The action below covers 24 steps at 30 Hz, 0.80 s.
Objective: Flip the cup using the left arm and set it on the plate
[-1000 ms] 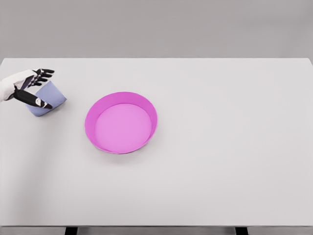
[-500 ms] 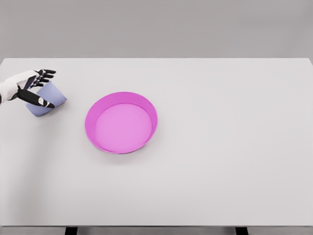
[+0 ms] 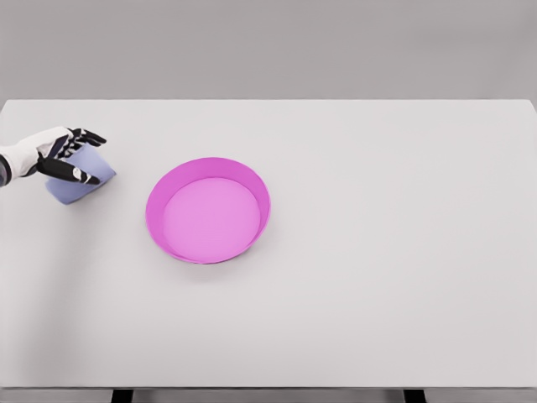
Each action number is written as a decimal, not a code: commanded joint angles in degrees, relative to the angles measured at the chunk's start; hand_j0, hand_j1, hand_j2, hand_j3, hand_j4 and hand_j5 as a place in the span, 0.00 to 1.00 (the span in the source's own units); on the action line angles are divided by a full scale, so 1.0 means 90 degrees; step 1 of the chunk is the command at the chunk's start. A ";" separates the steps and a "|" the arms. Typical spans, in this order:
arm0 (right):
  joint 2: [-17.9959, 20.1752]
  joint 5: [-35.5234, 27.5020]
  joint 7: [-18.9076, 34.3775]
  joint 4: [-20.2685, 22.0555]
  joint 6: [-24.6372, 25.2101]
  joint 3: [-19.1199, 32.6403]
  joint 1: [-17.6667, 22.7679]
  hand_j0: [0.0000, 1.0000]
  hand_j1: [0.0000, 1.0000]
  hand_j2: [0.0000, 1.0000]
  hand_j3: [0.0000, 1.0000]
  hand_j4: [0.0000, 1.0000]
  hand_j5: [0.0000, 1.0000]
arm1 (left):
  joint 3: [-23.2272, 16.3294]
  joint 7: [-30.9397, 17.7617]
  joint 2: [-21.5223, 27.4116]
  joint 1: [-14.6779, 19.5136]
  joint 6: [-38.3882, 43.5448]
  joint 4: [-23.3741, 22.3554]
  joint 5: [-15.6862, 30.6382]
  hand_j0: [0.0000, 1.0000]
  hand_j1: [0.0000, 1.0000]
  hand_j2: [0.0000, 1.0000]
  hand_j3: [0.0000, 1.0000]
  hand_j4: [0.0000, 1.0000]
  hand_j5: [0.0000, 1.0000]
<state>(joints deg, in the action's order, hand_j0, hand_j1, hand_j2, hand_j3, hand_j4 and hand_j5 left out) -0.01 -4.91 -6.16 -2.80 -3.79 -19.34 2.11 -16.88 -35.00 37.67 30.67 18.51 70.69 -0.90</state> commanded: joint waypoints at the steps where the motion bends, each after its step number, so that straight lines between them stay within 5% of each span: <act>1: 0.0001 -0.0001 0.0001 -0.0001 0.0001 0.0000 0.0000 1.00 1.00 1.00 1.00 1.00 1.00 | 0.0000 0.0000 0.0004 0.0000 -0.0016 -0.0003 0.0012 0.59 0.59 0.59 0.59 0.59 0.59; 12: 0.0001 -0.0001 0.0001 -0.0001 0.0001 0.0000 0.0000 1.00 1.00 1.00 1.00 1.00 1.00 | 0.0293 0.0000 -0.0016 0.0000 -0.0816 0.0544 0.0266 0.58 0.58 0.58 0.58 0.58 0.58; 24: 0.0001 -0.0001 0.0001 -0.0001 0.0001 0.0000 0.0000 1.00 1.00 1.00 1.00 1.00 1.00 | 0.0293 0.0000 -0.0739 -0.0293 -0.3424 0.1306 0.1008 0.60 0.60 0.60 0.60 0.60 0.60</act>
<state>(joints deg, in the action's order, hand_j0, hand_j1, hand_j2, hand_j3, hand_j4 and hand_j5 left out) -0.01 -4.91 -6.16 -2.80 -3.78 -19.34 2.11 -14.28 -35.01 32.40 27.51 -8.54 81.42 7.16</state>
